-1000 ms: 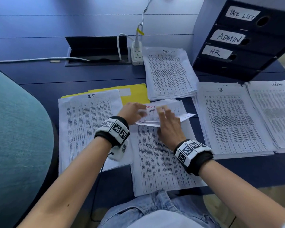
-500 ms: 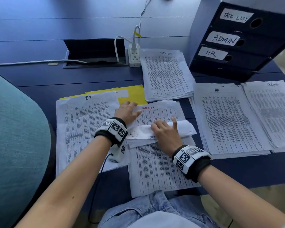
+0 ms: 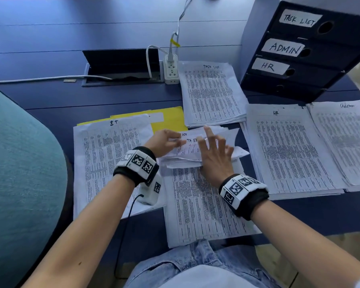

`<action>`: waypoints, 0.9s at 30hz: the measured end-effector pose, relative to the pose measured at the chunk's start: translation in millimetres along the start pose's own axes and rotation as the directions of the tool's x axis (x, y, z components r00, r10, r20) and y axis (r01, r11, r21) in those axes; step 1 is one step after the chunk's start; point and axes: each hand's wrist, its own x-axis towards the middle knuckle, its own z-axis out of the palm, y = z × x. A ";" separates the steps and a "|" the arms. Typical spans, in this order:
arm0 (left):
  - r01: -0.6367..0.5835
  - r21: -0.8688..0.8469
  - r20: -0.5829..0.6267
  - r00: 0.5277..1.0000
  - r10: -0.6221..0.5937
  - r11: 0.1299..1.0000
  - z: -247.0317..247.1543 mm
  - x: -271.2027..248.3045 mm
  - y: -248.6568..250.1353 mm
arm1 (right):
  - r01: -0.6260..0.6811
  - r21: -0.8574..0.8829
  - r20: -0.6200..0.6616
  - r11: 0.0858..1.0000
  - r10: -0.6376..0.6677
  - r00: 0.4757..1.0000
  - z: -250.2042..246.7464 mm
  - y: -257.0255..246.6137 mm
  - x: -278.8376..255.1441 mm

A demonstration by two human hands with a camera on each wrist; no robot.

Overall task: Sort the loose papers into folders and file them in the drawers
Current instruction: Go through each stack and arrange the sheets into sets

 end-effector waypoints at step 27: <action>0.098 -0.113 0.021 0.995 -0.096 0.989 -7.2 3.8 5.0 | 0.020 -0.240 0.067 0.971 -0.004 0.998 -12.9 -2.3 8.8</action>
